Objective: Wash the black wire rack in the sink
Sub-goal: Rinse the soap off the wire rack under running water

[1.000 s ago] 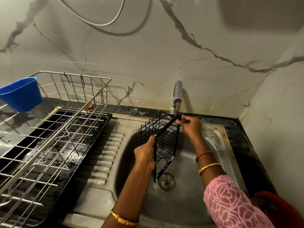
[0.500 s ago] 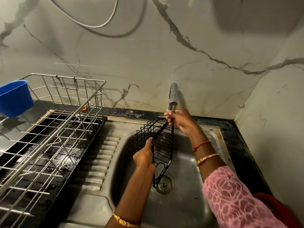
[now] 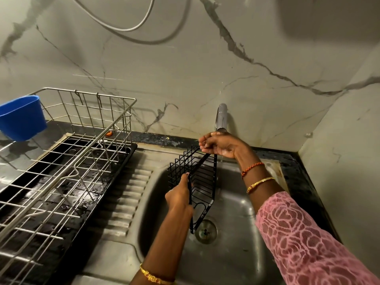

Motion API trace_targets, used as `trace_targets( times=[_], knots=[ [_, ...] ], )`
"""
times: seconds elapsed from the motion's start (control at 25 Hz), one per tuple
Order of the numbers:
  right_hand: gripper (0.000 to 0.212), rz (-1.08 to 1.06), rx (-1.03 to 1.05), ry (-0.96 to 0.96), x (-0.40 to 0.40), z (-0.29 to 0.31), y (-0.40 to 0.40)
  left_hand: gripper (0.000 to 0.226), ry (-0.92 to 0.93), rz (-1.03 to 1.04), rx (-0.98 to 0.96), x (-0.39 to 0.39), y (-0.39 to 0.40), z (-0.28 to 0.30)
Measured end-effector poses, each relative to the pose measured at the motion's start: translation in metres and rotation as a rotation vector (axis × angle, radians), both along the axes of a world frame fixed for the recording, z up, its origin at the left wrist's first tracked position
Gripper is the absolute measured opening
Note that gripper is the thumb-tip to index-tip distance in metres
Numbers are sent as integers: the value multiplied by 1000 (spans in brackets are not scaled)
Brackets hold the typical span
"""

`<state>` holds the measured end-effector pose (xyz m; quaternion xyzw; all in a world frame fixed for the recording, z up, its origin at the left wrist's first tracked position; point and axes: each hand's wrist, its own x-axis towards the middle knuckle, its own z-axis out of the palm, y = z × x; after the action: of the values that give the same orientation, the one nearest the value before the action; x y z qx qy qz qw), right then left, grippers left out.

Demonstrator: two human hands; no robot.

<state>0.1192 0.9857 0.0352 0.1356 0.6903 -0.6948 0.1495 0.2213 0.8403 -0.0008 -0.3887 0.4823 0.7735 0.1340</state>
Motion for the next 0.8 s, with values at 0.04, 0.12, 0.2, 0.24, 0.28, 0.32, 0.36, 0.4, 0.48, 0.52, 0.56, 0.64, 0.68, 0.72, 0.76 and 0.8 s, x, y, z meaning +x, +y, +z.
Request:
trace_targets(
  times=[0.04, 0.12, 0.2, 0.24, 0.28, 0.32, 0.36, 0.4, 0.48, 0.52, 0.56, 0.64, 0.68, 0.72, 0.76, 0.8],
  knots=[
    [27, -10, -14, -15, 0, 0, 3, 29, -5, -3, 2, 0, 0, 0],
    [30, -29, 1, -30, -1, 0, 6, 26, -9, -9, 1, -1, -1, -2],
    [30, -23, 45, -16, -1, 2, 10, 28, 5, -14, 25, -1, -1, -2],
    [28, -34, 54, -6, -1, 2, 12, 34, 17, -13, 37, -1, 0, -3],
    [25, -60, 51, 3, -2, 1, 13, 39, 23, -16, 40, -1, 0, -5],
    [21, -98, 42, 16, -2, -1, 12, 42, 21, -25, 31, -2, 0, -6],
    [17, -137, 57, 39, -3, -4, 10, 41, 14, -35, 23, -1, 0, -7],
    [12, -169, 88, 64, -3, -8, 7, 38, 4, -35, 21, -2, 0, -9],
    [21, -209, 103, 87, -6, -17, 2, 35, -7, -17, 26, -2, -1, -11],
    [31, -229, 51, 71, -7, -21, 0, 34, -9, -8, 28, -3, -2, -12],
    [41, -246, -34, 40, -10, -23, -1, 31, -8, 2, 30, -4, -3, -13],
    [51, -195, -186, -28, -19, -23, -2, 28, -7, 18, 24, -4, -3, -12],
    [53, -124, -233, -54, -23, -22, -4, 34, -8, 26, 20, -5, -4, -13],
    [53, -49, -256, -69, -29, -21, -5, 45, -8, 33, 22, -6, -5, -14],
    [53, 16, -259, -74, -33, -20, -6, 52, -8, 34, 24, -7, -6, -16],
    [51, 72, -254, -79, -37, -19, -6, 54, -4, 39, 16, -9, -7, -20]
  ],
)
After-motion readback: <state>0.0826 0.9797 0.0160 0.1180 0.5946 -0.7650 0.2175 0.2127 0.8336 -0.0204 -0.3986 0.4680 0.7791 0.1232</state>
